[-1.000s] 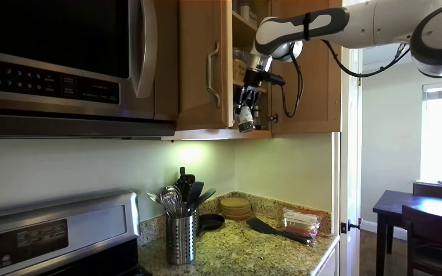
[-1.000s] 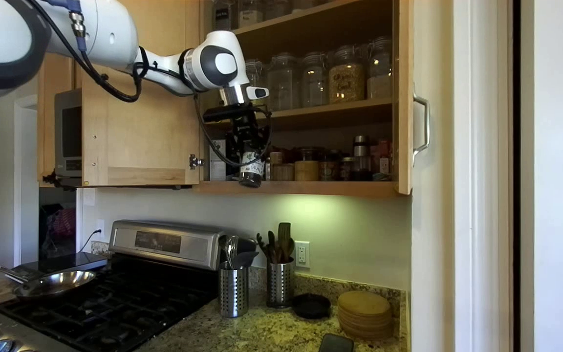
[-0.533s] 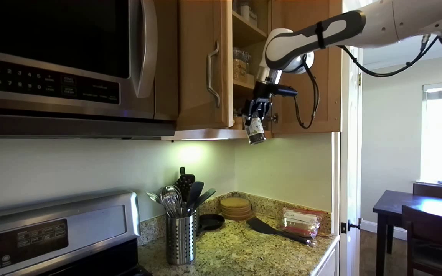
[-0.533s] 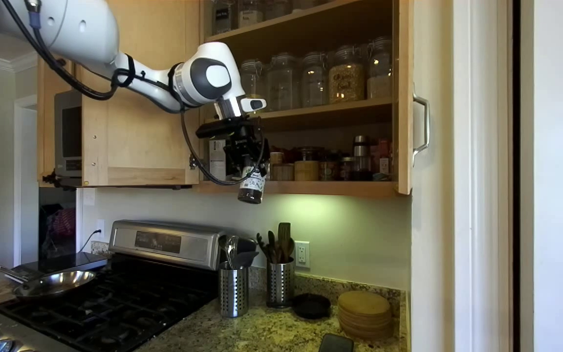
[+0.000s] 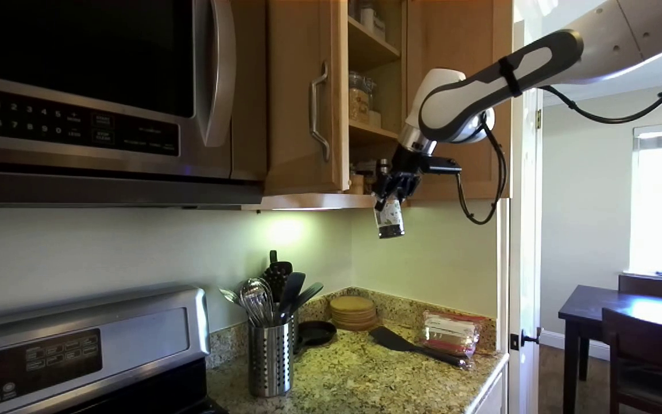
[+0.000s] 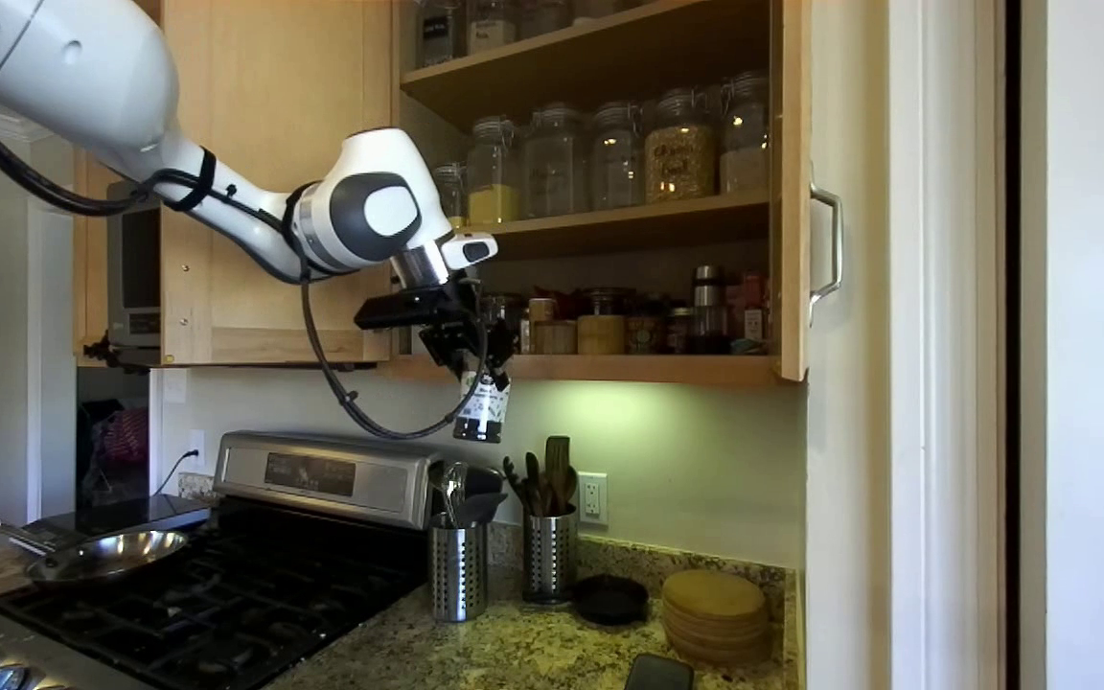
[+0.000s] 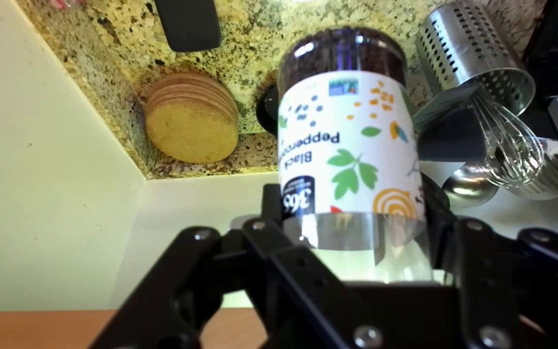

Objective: Open the doors of the top cabinet, get the spice bottle and put it on the table.

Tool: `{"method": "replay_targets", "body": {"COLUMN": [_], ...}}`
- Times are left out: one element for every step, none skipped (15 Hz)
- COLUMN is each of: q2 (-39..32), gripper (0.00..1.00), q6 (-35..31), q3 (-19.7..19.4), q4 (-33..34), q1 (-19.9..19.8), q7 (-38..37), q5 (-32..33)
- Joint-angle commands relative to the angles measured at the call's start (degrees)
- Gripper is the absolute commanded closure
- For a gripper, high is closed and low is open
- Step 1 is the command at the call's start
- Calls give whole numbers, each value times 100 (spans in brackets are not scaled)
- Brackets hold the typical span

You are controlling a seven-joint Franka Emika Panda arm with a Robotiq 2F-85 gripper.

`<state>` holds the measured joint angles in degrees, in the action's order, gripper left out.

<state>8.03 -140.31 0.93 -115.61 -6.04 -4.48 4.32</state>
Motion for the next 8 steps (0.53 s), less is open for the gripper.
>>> {"method": "replay_targets", "body": {"q2": [783,952,1068,1185,1298,1387,945,1015], "gripper": [59,59,59,59,59,59,59,34], "q6": [-957,-1044,-1185,-1216,-1269,-1273,-1082,-1073], "q3": [137,258,410,569,730,875,681,770], "q4": [-1349,-1569,-1767,-1898,-1995,-2052,-1665,-1722], "q1": [55,22,-21,-62,-91,-114,-15,-9], "q7": [-879,-1210,-1602,-1954,-2257,-2499,-1965,-2055], "q5": [630,824,1029,1194,1321,1393,1114,1120]}}
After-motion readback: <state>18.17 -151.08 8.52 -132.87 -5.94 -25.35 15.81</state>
